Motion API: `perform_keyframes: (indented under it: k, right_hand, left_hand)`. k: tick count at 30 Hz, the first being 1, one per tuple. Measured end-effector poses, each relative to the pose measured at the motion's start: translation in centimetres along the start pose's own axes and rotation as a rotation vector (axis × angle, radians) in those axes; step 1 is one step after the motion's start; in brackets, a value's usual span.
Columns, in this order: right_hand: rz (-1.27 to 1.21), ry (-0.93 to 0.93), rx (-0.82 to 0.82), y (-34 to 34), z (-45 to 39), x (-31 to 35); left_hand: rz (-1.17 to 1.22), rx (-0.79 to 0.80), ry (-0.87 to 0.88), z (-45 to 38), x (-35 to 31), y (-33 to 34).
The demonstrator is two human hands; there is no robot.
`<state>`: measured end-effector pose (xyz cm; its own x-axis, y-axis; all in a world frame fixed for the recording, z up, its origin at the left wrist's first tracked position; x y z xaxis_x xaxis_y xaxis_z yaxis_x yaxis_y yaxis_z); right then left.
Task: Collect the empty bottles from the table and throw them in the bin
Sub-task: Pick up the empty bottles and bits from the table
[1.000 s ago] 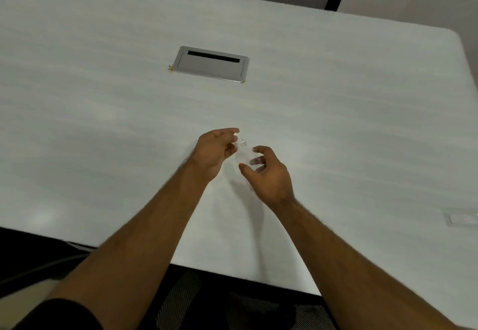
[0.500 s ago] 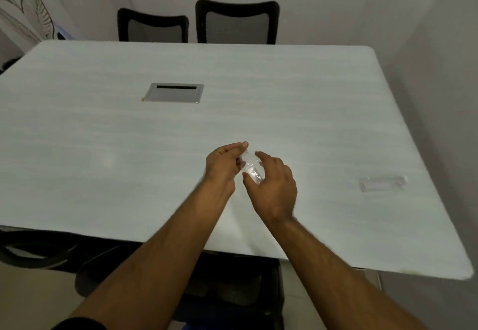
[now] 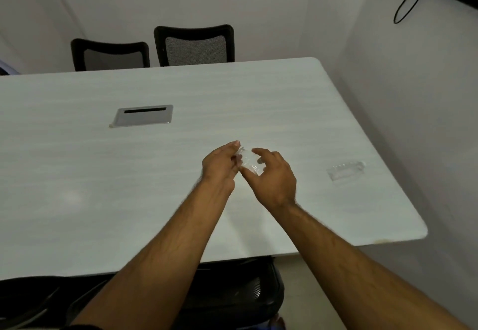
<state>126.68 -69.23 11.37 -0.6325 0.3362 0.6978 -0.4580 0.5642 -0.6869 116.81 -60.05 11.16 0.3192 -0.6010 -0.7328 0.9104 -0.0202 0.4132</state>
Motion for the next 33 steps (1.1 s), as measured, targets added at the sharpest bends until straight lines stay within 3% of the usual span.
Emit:
perform_keyframes:
  k: [6,11,13,15,18,22,25,28,33]
  right_hand:
    - [-0.202,0.178,0.069,0.5,0.2,0.2]
    - [0.194,-0.022,-0.105,-0.6,1.1,1.5]
    - [0.215,0.016,-0.133,-1.0,1.2,1.3]
    - [-0.030,0.173,-0.084,-1.8,1.1,-0.1]
    - [-0.631,0.420,0.076,-3.0,0.9,-2.3]
    - [-0.873,0.524,0.261,-4.3,1.6,-4.6]
    - [-0.730,0.591,0.220,-5.5,1.6,-6.8]
    - [-0.511,0.519,0.095,-6.3,1.2,-8.6]
    - [-0.284,0.391,-0.037,-9.7,0.4,-14.4]
  left_hand:
    - [-0.096,0.135,0.023,-1.0,-0.9,-1.3]
    - [-0.165,0.056,0.083,-0.5,-0.6,-0.3]
    - [-0.156,0.096,0.046,-0.5,-0.4,0.5]
    - [-0.146,0.234,-0.029,-0.6,0.0,1.2]
    - [-0.162,0.465,-0.104,-0.6,0.7,2.4]
    - [-0.222,0.545,-0.099,-0.3,2.3,4.7]
    - [-0.281,0.440,-0.032,-0.2,4.1,7.0]
    - [-0.372,0.371,0.030,-0.1,6.2,9.6]
    - [-0.526,0.430,-0.059,-0.8,10.9,15.7]
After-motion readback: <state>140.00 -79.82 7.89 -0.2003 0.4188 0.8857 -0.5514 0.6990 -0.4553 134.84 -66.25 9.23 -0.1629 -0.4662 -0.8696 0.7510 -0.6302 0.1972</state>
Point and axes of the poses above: each hand's wrist, its own z-axis away from the middle knuckle, its own y-axis out of the palm, x = y × z, the point moved 4 cm from there along -z, towards the middle knuckle, and after that the axes turned 1 degree about x, right-handed, at the moved point
